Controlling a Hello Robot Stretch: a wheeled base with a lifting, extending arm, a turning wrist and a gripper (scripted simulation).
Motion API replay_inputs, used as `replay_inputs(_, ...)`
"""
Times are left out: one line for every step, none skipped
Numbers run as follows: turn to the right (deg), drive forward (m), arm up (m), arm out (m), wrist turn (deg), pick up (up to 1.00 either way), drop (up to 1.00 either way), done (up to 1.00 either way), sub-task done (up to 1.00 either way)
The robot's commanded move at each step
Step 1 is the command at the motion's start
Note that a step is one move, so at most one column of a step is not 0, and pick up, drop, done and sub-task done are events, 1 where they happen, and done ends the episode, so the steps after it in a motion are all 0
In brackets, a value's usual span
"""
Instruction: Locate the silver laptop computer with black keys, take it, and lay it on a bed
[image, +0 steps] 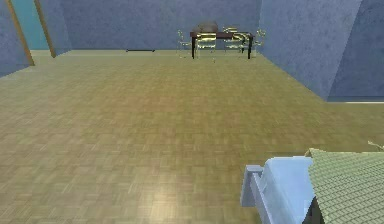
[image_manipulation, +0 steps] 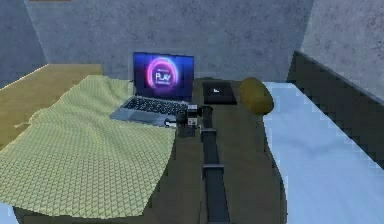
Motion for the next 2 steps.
replay_inputs(0.0, 0.00, 0.00, 0.00, 0.0, 0.00, 1.00, 0.00, 0.00)
replay_inputs(0.0, 0.00, 0.10, 0.00, 0.0, 0.00, 0.00, 0.00, 0.00)
